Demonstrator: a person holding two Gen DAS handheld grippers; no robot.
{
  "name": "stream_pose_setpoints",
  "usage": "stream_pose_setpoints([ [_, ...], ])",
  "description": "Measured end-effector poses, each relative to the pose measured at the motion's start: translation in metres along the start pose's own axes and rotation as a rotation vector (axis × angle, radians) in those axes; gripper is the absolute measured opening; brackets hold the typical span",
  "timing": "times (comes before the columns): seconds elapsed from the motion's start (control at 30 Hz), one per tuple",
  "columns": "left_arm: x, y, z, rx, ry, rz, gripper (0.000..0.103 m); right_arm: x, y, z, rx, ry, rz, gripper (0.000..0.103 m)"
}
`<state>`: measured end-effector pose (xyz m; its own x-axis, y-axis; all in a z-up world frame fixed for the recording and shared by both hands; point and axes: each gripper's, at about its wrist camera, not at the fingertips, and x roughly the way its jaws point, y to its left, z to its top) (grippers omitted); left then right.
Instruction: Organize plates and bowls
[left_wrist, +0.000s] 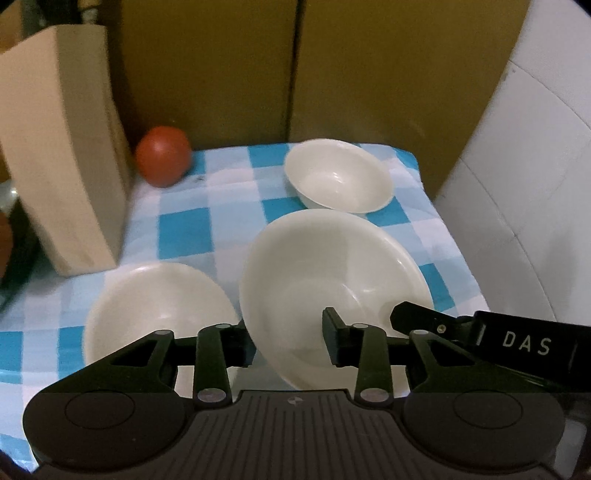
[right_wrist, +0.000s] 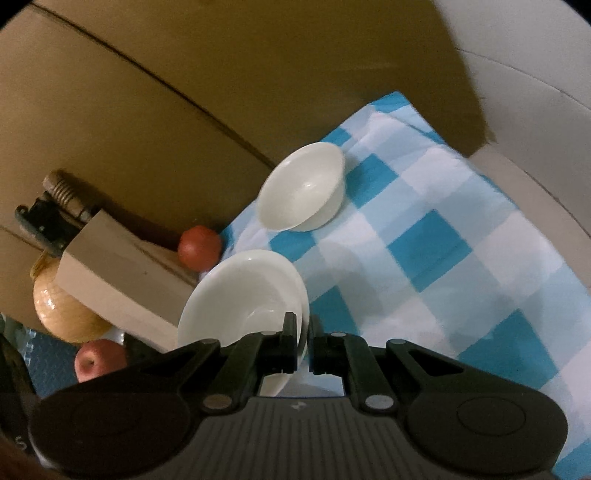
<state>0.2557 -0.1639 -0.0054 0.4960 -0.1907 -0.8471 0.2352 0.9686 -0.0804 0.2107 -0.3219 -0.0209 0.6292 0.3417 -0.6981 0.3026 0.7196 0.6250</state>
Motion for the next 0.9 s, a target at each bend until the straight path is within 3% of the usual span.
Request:
stream_pose_setpoints([
  [0.9, -0.025, 0.084, -0.016, -0.123, -0.004, 0.124, 0.048, 0.044, 0.069, -0.042, -0.127, 0.098, 0.071, 0.009],
])
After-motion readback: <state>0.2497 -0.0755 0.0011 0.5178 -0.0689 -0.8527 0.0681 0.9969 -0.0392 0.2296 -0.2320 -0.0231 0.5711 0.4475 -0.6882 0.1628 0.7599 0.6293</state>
